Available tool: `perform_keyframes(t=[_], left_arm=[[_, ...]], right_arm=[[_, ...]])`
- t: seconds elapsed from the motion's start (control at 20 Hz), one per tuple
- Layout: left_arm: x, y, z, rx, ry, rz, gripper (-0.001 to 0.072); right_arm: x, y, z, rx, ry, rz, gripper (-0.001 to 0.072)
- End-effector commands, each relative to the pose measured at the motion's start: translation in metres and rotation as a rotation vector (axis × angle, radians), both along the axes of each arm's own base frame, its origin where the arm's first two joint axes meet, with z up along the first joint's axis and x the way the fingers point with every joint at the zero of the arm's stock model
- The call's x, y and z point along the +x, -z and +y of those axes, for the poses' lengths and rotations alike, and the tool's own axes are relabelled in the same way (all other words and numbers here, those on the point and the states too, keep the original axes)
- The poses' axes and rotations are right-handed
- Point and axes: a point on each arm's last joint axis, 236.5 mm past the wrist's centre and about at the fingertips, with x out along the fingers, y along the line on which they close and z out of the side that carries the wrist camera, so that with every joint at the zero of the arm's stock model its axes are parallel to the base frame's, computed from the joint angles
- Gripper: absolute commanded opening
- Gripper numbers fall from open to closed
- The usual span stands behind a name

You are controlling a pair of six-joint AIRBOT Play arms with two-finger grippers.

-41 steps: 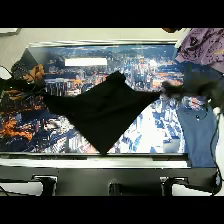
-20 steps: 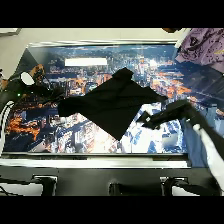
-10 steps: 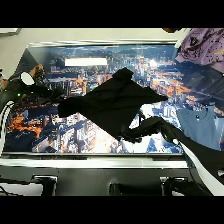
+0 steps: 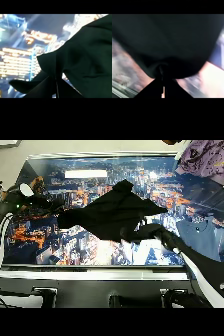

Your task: Fold the clothes and pants, and hang the long-sleeved shirts on hangers.

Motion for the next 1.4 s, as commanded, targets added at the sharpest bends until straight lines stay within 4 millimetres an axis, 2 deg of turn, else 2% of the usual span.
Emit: perform_keyframes(t=[0.0, 0.1, 0.15, 0.25, 0.35, 0.45, 0.55, 0.6, 0.65, 0.7, 0.8, 0.85, 0.95, 1.05, 1.15, 1.25, 1.35], left_arm=[[0.022, -0.052, 0.001, -0.011, 0.054, -0.149, 0.0021], [0.042, -0.125, 0.011, 0.012, 0.062, -0.332, 0.0022], [0.046, -0.170, 0.016, 0.025, 0.058, -0.434, 0.0022], [0.040, -0.257, 0.027, 0.062, 0.058, -0.633, 0.0022], [0.013, -0.334, 0.034, 0.102, 0.055, -0.805, 0.0022], [-0.030, -0.396, 0.039, 0.130, 0.035, -0.943, 0.0022], [-0.081, -0.443, 0.043, 0.185, 0.015, -1.058, 0.0022], [-0.107, -0.464, 0.044, 0.211, 0.005, -1.112, 0.0022], [-0.130, -0.480, 0.048, 0.247, -0.010, -1.157, 0.0022], [-0.154, -0.495, 0.050, 0.274, -0.024, -1.202, 0.0021], [-0.184, -0.511, 0.057, 0.304, -0.071, -1.251, 0.0021], [-0.190, -0.514, 0.059, 0.296, -0.096, -1.257, 0.0021], [-0.182, -0.508, 0.061, 0.293, -0.098, -1.238, 0.0021], [-0.149, -0.478, 0.064, 0.290, -0.087, -1.150, 0.0021], [-0.098, -0.425, 0.071, 0.298, -0.054, -1.010, 0.0021], [-0.038, -0.361, 0.077, 0.300, -0.024, -0.878, 0.0021], [0.019, -0.289, 0.077, 0.289, 0.016, -0.756, 0.0021]], right_arm=[[0.063, -0.091, -0.015, 0.041, 0.027, -0.220, 0.0028], [0.097, -0.183, -0.045, 0.075, 0.055, -0.397, 0.0027], [0.104, -0.230, -0.060, 0.081, 0.060, -0.493, 0.0027], [0.098, -0.327, -0.089, 0.069, 0.073, -0.694, 0.0027], [0.064, -0.416, -0.109, 0.046, 0.076, -0.891, 0.0027], [0.009, -0.486, -0.118, 0.011, 0.070, -1.055, 0.0027], [-0.049, -0.532, -0.124, -0.055, 0.079, -1.194, 0.0027], [-0.076, -0.548, -0.127, -0.079, 0.098, -1.244, 0.0027], [-0.094, -0.557, -0.135, -0.111, 0.137, -1.274, 0.0027], [-0.107, -0.562, -0.146, -0.143, 0.193, -1.286, 0.0027], [-0.113, -0.560, -0.168, -0.201, 0.289, -1.264, 0.0027], [-0.109, -0.557, -0.174, -0.219, 0.311, -1.245, 0.0027], [-0.081, -0.542, -0.178, -0.236, 0.314, -1.183, 0.0027], [-0.031, -0.511, -0.180, -0.244, 0.295, -1.068, 0.0027], [0.025, -0.467, -0.181, -0.241, 0.279, -0.930, 0.0028], [0.085, -0.407, -0.179, -0.228, 0.254, -0.770, 0.0028], [0.140, -0.331, -0.174, -0.201, 0.224, -0.591, 0.0028]])
